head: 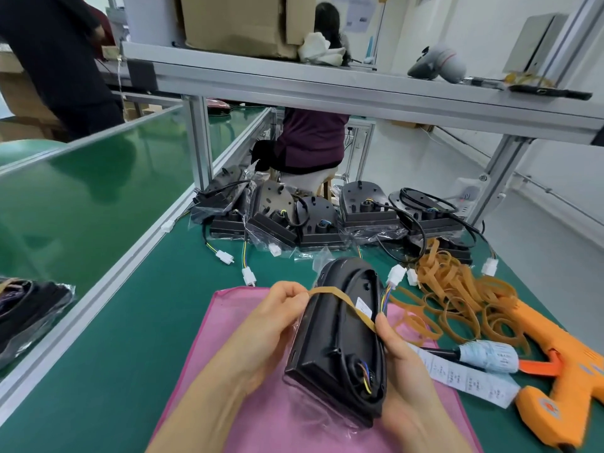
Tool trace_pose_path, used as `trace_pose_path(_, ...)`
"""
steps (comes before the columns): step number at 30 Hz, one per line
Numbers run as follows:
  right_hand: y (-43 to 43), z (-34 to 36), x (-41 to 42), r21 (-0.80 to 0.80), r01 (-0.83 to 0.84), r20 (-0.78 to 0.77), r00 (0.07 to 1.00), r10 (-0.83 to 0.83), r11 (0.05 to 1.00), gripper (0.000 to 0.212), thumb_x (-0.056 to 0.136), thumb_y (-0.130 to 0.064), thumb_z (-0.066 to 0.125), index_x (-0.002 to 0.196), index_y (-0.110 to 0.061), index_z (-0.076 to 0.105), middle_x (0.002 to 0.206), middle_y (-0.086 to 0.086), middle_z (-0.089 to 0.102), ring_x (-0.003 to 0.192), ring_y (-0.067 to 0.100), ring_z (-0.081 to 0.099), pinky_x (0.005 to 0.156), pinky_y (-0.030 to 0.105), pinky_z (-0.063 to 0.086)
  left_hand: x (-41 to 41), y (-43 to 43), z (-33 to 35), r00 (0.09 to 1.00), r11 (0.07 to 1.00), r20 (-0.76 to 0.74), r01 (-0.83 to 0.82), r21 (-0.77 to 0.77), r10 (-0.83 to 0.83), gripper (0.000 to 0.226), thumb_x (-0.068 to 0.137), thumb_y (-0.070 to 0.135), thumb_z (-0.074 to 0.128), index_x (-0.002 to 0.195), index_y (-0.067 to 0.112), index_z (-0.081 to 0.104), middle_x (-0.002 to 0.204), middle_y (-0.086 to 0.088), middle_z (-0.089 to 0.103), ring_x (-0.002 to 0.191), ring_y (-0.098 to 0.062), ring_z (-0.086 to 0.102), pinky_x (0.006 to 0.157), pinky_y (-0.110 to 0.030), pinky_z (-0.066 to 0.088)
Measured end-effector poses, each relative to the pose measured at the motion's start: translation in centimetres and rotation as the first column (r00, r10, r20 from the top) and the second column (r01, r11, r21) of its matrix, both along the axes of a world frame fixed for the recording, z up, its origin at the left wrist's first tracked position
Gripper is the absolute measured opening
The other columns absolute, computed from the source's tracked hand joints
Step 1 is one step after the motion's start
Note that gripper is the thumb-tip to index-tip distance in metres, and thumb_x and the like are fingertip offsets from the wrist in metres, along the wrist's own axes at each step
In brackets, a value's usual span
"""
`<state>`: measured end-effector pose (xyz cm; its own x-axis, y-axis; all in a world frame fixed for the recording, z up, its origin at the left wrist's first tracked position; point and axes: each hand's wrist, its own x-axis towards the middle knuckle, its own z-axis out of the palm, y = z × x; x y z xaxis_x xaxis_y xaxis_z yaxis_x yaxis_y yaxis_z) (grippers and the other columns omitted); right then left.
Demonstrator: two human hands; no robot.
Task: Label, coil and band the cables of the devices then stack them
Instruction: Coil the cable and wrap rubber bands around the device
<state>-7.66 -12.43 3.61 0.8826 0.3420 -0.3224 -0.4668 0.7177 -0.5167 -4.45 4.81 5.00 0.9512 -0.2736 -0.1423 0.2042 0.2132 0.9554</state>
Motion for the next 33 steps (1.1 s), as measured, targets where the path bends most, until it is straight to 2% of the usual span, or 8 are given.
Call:
trace_pose_path(5,1.3,-0.1,0.5,0.044,0.185,-0.065,0.981,-0.182,0.982,0.052,0.081,-0.037,0.056,0.119,-0.003,0.066,0.125,0.022,0.062,0.117,0.039,0.058,0.107,0.056,0.035,0.0,0.0,-0.7,0.984,0.967,-0.175,-0.004,-0.254,-0.042,0.060,0.092,0.055,0.038,0.114,0.009,0.071,0.106,-0.009,0.073,0.092,-0.022,0.071,0.075,-0.033,0.054)
trace_pose_path(8,2.0,0.4,0.9,0.050,0.372,-0.065,0.927,-0.369,0.927,0.038,0.082,-0.031,0.057,0.104,-0.004,0.074,0.110,0.017,0.071,0.099,0.032,0.069,0.091,0.050,0.048,0.0,0.3,-1.5,0.955,0.885,-0.276,-0.031,-0.465,-0.112,0.082,0.085,0.070,0.033,0.121,0.004,0.066,0.102,-0.012,0.070,0.085,-0.025,0.069,0.075,-0.038,0.056)
trace_pose_path(12,3.3,0.0,0.8,0.052,0.441,-0.103,0.895,-0.435,0.896,0.043,0.085,-0.030,0.056,0.116,-0.002,0.065,0.109,0.019,0.070,0.099,0.031,0.069,0.085,0.045,0.050,0.0,-1.3,-2.1,0.967,0.982,-0.232,-0.139,-0.124,0.107,0.050,0.091,0.051,0.050,0.127,0.017,0.061,0.093,-0.003,0.072,0.077,-0.018,0.068,0.060,-0.029,0.052)
trace_pose_path(16,4.5,-0.7,-0.1,0.031,0.462,-0.089,0.884,-0.458,0.886,0.058,0.074,-0.032,0.061,0.128,-0.010,0.059,0.116,0.017,0.068,0.110,0.033,0.063,0.095,0.047,0.047,-0.2,-1.1,-1.3,0.985,0.995,-0.142,-0.100,-0.004,0.098,0.066,0.061,0.040,0.083,0.119,0.021,0.060,0.108,0.001,0.074,0.098,-0.020,0.071,0.083,-0.040,0.057)
trace_pose_path(22,4.7,-1.5,-1.9,-0.057,0.421,-0.087,0.901,-0.424,0.905,0.050,0.066,-0.009,0.062,0.115,-0.017,0.059,0.101,0.001,0.071,0.095,0.017,0.062,0.086,0.030,0.044,3.7,0.9,0.9,0.988,0.997,-0.149,-0.029,0.065,0.039,0.053,0.062,0.049,0.067,0.103,0.015,0.073,0.104,-0.010,0.075,0.092,-0.024,0.072,0.084,-0.037,0.055)
trace_pose_path(26,3.6,-2.0,-2.5,-0.076,0.331,-0.106,0.935,-0.338,0.940,0.035,0.079,0.014,0.039,0.096,-0.008,0.060,0.096,0.013,0.065,0.094,0.027,0.058,0.092,0.041,0.048,7.3,3.8,2.1,0.990,0.989,-0.124,0.087,0.121,-0.072,0.031,0.068,0.048,0.064,0.077,0.023,0.080,0.094,-0.007,0.076,0.079,-0.020,0.073,0.081,-0.034,0.054)
trace_pose_path(30,-0.2,-1.2,-0.3,-0.075,0.248,-0.107,0.961,-0.255,0.966,0.047,0.095,-0.026,0.046,0.128,0.006,0.054,0.108,0.031,0.053,0.089,0.034,0.053,0.083,0.039,0.046,9.4,4.9,3.3,0.937,0.926,-0.151,0.338,0.168,-0.315,0.030,0.071,0.038,0.078,0.088,0.014,0.080,0.097,-0.012,0.076,0.082,-0.022,0.073,0.078,-0.035,0.060)
trace_pose_path(33,-3.1,-0.3,1.8,-0.281,0.059,-0.012,0.998,-0.065,0.958,0.079,0.087,-0.063,0.037,0.130,0.001,0.054,0.122,0.029,0.059,0.117,0.039,0.053,0.105,0.046,0.037,10.0,3.6,3.8,0.861,0.793,-0.124,0.504,0.343,-0.493,0.070,0.054,0.049,0.086,0.113,0.015,0.072,0.116,-0.007,0.071,0.102,-0.020,0.069,0.089,-0.032,0.053)
